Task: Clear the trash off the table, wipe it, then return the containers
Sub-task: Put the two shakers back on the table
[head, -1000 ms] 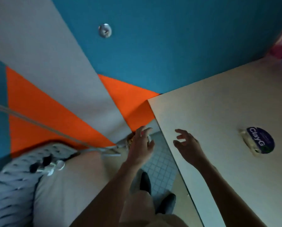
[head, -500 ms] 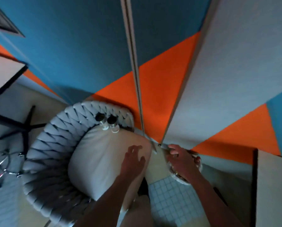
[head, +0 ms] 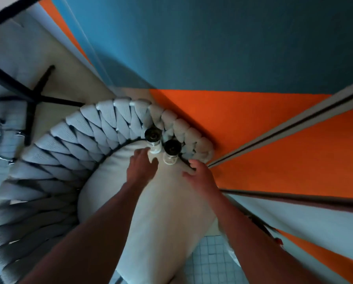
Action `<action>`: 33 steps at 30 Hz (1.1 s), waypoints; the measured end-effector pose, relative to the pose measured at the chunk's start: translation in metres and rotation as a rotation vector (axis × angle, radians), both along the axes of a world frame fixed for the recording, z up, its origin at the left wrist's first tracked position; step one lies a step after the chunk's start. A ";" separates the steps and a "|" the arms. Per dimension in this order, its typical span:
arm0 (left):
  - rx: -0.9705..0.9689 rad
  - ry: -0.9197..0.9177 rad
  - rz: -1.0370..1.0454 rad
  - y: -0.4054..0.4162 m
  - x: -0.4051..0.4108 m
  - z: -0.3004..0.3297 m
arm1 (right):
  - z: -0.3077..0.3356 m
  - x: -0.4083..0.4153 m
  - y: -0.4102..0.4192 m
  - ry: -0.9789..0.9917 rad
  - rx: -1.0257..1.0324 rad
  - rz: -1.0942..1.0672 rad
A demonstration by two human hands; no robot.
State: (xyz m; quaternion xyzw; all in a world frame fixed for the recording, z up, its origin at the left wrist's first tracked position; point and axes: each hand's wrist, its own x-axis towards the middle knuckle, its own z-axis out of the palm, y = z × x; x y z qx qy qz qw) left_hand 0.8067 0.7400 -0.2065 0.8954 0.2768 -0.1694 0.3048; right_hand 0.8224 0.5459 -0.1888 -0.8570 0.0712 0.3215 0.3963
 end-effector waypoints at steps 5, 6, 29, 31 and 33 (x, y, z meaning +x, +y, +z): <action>-0.093 -0.038 0.166 0.011 0.041 -0.046 | -0.060 0.029 0.043 -0.003 -0.002 -0.047; -0.121 -0.047 0.188 0.011 0.048 -0.061 | -0.074 0.032 0.050 -0.009 0.000 -0.074; -0.179 -0.101 0.189 -0.073 -0.051 0.015 | 0.002 -0.062 -0.038 -0.381 0.018 -0.413; -0.205 -0.089 0.114 -0.096 -0.069 0.034 | 0.023 -0.082 -0.067 -0.392 0.022 -0.440; -0.228 -0.071 0.043 -0.118 -0.085 0.048 | 0.039 -0.104 -0.094 -0.412 0.010 -0.463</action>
